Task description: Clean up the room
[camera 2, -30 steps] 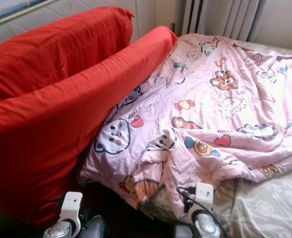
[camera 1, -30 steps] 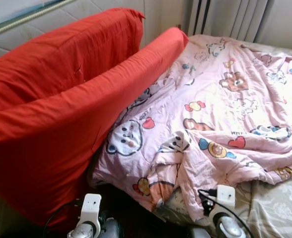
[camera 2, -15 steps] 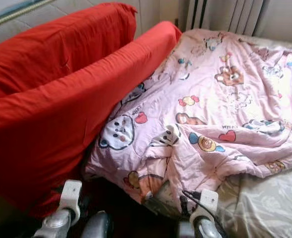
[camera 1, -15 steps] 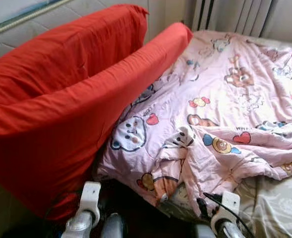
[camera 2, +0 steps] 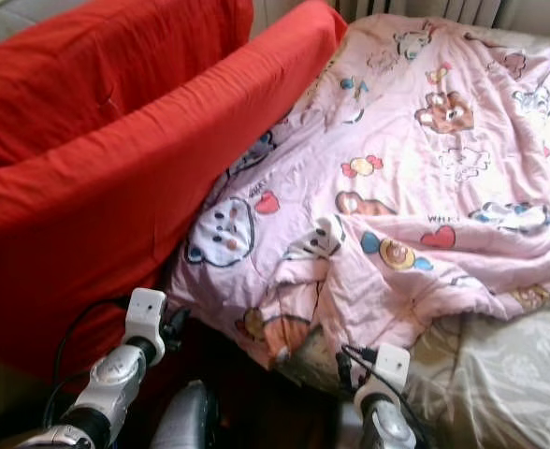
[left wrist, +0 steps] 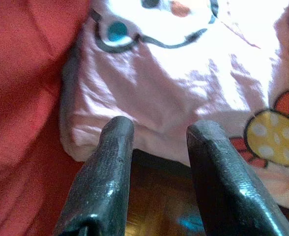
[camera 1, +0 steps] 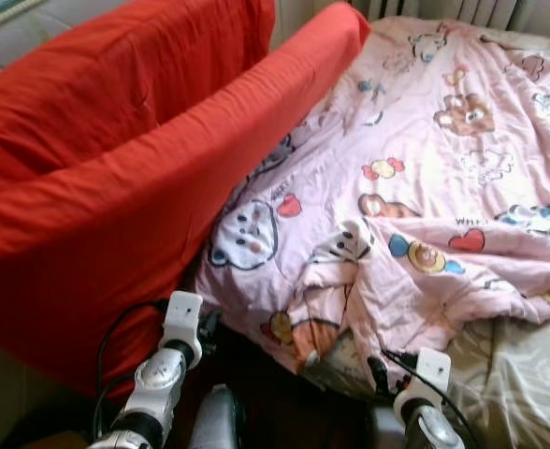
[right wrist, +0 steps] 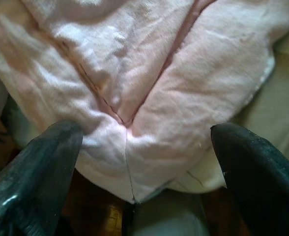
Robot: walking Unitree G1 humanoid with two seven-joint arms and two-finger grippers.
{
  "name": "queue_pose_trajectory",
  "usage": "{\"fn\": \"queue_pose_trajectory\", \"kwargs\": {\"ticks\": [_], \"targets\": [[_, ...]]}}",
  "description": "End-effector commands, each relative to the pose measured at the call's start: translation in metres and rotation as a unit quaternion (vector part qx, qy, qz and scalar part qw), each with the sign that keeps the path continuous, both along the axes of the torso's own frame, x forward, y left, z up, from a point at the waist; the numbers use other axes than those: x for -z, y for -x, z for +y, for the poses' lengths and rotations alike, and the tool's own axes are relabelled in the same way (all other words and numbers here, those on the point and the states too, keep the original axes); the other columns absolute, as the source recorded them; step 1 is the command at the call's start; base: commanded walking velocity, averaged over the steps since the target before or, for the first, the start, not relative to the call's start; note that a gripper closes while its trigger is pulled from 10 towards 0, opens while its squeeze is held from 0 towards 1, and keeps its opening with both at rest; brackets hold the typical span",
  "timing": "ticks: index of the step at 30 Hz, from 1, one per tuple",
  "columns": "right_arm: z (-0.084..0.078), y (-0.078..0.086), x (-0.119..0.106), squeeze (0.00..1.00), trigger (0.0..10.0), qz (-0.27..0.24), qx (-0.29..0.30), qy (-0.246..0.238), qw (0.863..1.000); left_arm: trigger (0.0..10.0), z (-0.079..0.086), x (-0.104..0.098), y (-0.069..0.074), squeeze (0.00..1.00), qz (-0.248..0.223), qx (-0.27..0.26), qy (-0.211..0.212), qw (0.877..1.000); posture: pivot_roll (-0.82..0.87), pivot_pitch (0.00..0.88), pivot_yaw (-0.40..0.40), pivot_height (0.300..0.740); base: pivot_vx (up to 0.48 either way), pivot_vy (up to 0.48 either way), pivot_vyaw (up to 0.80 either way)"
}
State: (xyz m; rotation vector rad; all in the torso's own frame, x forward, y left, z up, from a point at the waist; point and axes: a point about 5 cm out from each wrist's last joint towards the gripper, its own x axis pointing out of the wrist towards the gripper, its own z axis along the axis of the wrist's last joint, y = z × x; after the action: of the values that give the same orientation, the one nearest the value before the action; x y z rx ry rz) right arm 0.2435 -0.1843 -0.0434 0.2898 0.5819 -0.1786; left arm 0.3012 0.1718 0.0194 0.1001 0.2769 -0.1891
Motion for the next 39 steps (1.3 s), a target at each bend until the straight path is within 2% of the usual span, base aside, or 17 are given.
{"fn": "queue_pose_trajectory", "kwargs": {"ticks": [1, 9, 22, 23, 24, 25, 26, 39], "targets": [[0.002, 0.001, 0.001, 0.00, 10.0, 0.000, 0.006, -0.007, 1.000, 10.0, 0.007, 0.006, 0.008, 0.00, 0.005, -0.001, -0.002, 1.000, 0.05, 0.273, 0.118, 0.628, 0.000, 0.000, 0.00], [0.004, -0.004, -0.003, 0.00, 10.0, -0.007, 0.012, -0.011, 1.000, 10.0, 0.014, 0.006, 0.017, 0.00, -0.007, 0.006, -0.001, 1.000, 0.08, 0.307, 0.129, 0.628, 0.000, 0.000, 0.00], [0.005, -0.005, -0.002, 0.00, 10.0, 0.002, 0.030, -0.029, 0.999, 10.0, 0.014, -0.001, 0.015, 0.00, -0.019, 0.003, 0.003, 1.000, 0.10, 0.334, 0.136, 0.628, 0.000, 0.000, 0.00], [0.005, -0.005, -0.002, 0.00, 7.8, 0.002, 0.030, -0.029, 0.999, 10.0, 0.015, 0.000, 0.015, 0.00, -0.018, 0.002, 0.003, 1.000, 0.10, 0.335, 0.136, 0.628, 0.000, 0.000, 0.00], [0.004, -0.004, -0.001, 0.00, 1.5, 0.003, 0.030, -0.028, 0.999, 10.0, 0.016, 0.000, 0.017, 0.00, -0.016, 0.001, 0.003, 1.000, 0.10, 0.337, 0.136, 0.628, 0.000, 0.000, 0.00], [0.004, -0.003, -0.001, 0.00, 0.5, 0.004, 0.029, -0.028, 0.999, 10.0, 0.016, 0.001, 0.018, 0.00, -0.015, 0.001, 0.002, 1.000, 0.10, 0.338, 0.136, 0.628, 0.000, 0.000, 0.00], [0.004, -0.002, 0.000, 0.00, 0.0, 0.005, 0.029, -0.028, 0.999, 10.0, 0.016, 0.002, 0.019, 0.00, -0.014, 0.001, 0.002, 1.000, 0.10, 0.341, 0.137, 0.628, 0.000, 0.000, 0.00], [0.008, -0.005, -0.002, 0.00, 0.0, -0.002, 0.021, -0.029, 0.999, 10.0, 0.017, 0.004, 0.020, 0.00, -0.005, -0.007, 0.004, 1.000, 0.10, 0.340, 0.131, 0.628, 0.000, 0.000, 0.00]]}}
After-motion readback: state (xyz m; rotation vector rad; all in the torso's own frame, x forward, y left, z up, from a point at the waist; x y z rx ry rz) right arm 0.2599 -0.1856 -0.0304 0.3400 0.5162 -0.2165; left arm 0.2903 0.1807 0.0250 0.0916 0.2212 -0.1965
